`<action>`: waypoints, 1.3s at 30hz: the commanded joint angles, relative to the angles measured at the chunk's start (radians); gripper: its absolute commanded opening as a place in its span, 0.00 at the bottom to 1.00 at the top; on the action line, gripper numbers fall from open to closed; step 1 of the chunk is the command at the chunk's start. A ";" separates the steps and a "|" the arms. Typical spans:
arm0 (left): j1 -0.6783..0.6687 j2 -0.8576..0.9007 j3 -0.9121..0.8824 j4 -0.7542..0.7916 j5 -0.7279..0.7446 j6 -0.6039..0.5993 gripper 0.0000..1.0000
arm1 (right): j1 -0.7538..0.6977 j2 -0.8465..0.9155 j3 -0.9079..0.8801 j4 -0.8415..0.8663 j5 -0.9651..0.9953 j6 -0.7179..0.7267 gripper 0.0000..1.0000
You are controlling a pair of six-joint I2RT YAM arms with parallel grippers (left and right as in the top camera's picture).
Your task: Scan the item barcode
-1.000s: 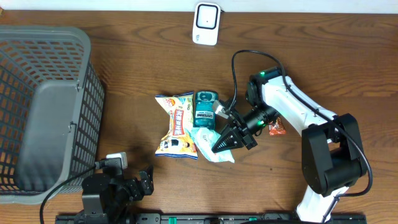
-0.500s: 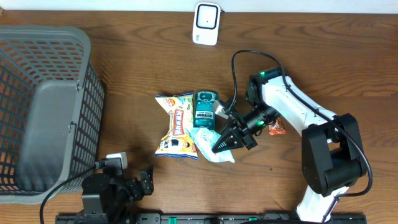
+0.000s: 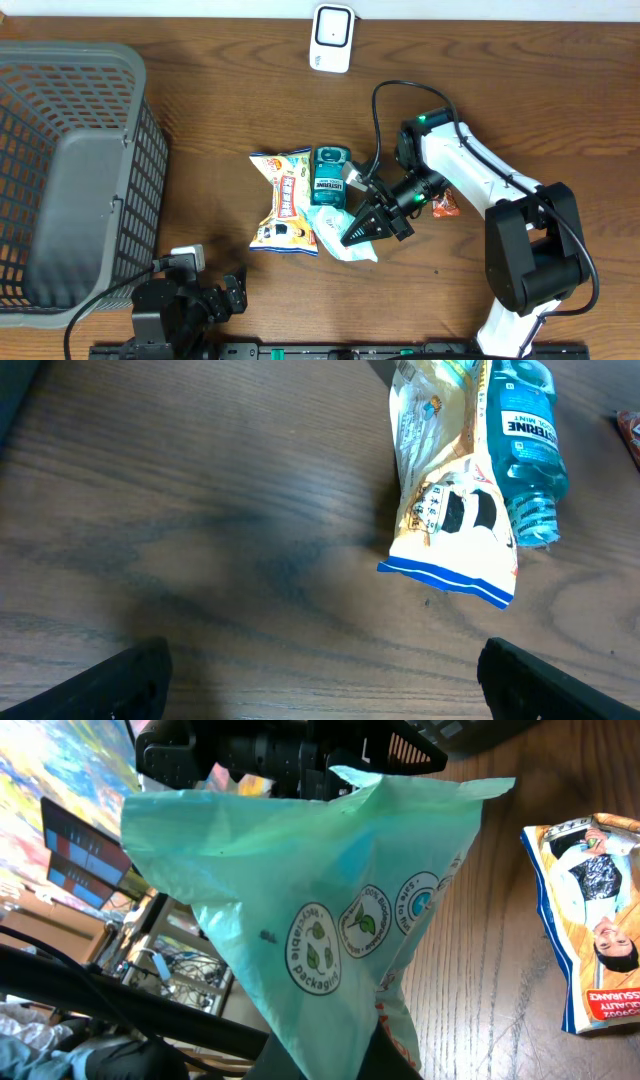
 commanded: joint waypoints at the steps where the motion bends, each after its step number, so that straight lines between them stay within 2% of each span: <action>1: -0.004 0.000 0.003 -0.011 0.008 0.006 0.98 | -0.003 -0.016 -0.001 0.005 -0.025 -0.024 0.01; 17: -0.004 0.000 0.003 -0.011 0.008 0.006 0.98 | -0.003 -0.016 -0.001 0.024 -0.013 -0.033 0.01; 20: -0.004 0.000 0.003 -0.011 0.008 0.006 0.98 | -0.003 -0.016 -0.001 0.020 -0.013 -0.069 0.01; 26: -0.004 0.000 0.003 -0.011 0.008 0.006 0.98 | -0.005 -0.016 -0.001 0.000 -0.013 -0.233 0.01; 33: -0.004 0.000 0.003 -0.011 0.009 0.006 0.98 | -0.005 -0.016 -0.001 0.041 0.034 -0.261 0.01; 34: -0.004 0.000 0.003 -0.011 0.008 0.006 0.98 | -0.005 -0.016 -0.001 0.073 0.050 -0.232 0.01; 37: -0.004 0.000 0.003 -0.011 0.008 0.006 0.98 | -0.006 -0.016 0.015 0.196 0.086 -0.010 0.01; 39: -0.004 0.000 0.003 -0.011 0.009 0.006 0.98 | -0.013 -0.016 0.055 0.332 0.149 0.229 0.01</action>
